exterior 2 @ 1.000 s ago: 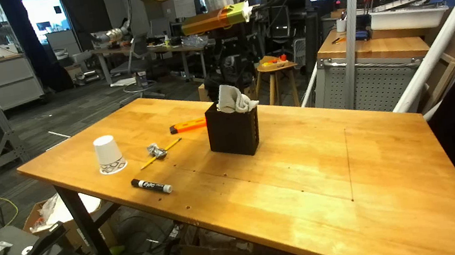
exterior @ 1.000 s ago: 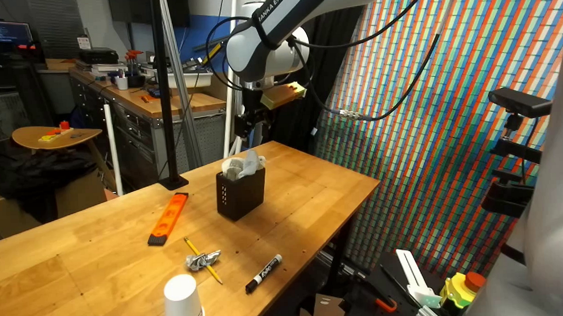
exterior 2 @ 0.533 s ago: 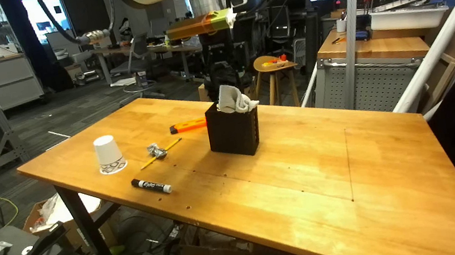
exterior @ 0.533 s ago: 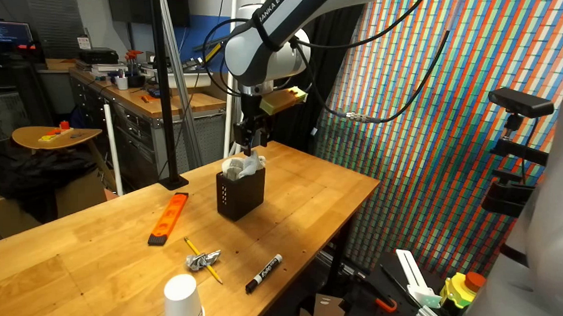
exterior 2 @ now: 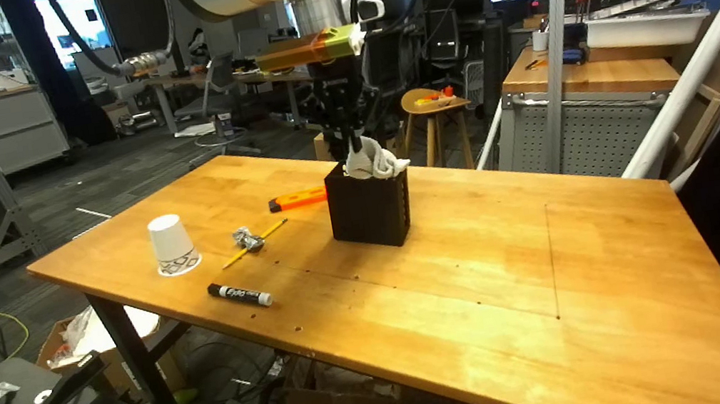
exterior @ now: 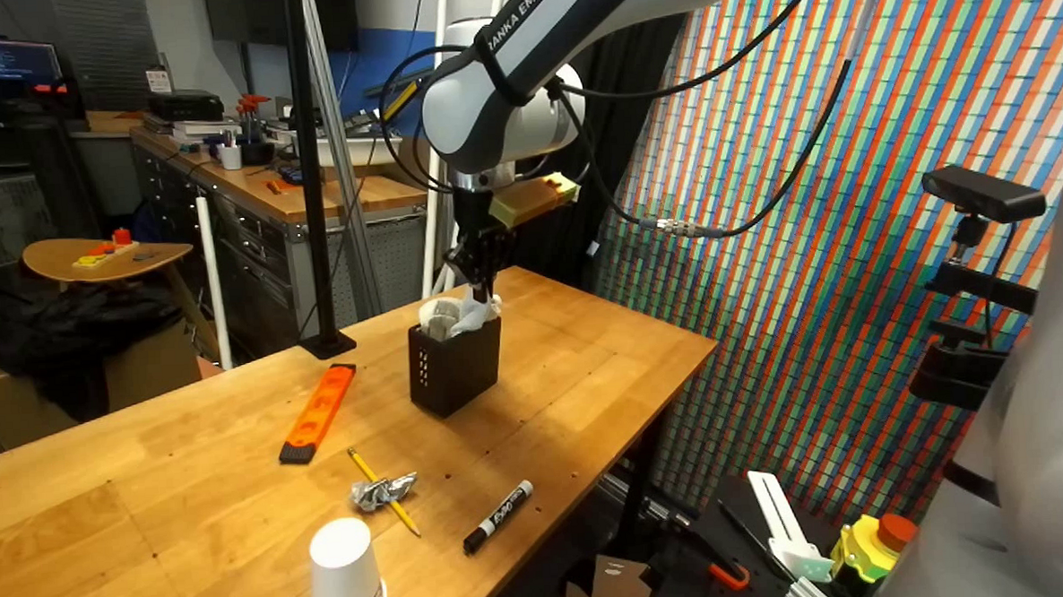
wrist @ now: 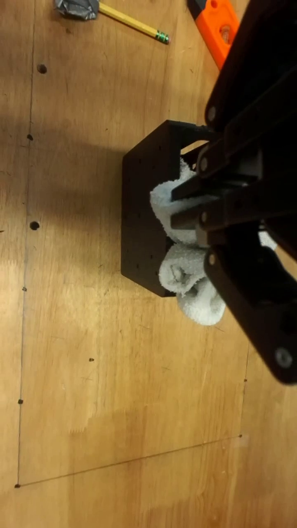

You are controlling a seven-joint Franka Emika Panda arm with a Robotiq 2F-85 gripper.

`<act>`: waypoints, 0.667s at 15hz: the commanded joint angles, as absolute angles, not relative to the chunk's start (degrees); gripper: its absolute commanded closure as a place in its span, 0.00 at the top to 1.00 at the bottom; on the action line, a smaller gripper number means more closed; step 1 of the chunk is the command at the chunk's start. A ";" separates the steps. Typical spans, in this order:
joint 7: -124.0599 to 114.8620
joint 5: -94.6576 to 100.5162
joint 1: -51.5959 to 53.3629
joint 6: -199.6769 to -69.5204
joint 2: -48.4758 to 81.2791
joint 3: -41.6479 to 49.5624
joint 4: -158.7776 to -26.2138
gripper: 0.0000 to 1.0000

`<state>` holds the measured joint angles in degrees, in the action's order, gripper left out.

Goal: Pick up the white towel from the table and place it inside the black basket

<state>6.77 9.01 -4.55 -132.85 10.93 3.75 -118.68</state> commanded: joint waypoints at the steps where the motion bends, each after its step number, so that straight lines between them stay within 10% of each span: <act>1: 5.88 9.67 -3.82 -132.77 9.22 3.65 -119.06 0.00; 10: 8.08 9.43 -1.84 -134.51 13.58 1.63 -115.23 0.04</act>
<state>6.90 9.51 -2.16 -133.45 11.85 2.23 -117.31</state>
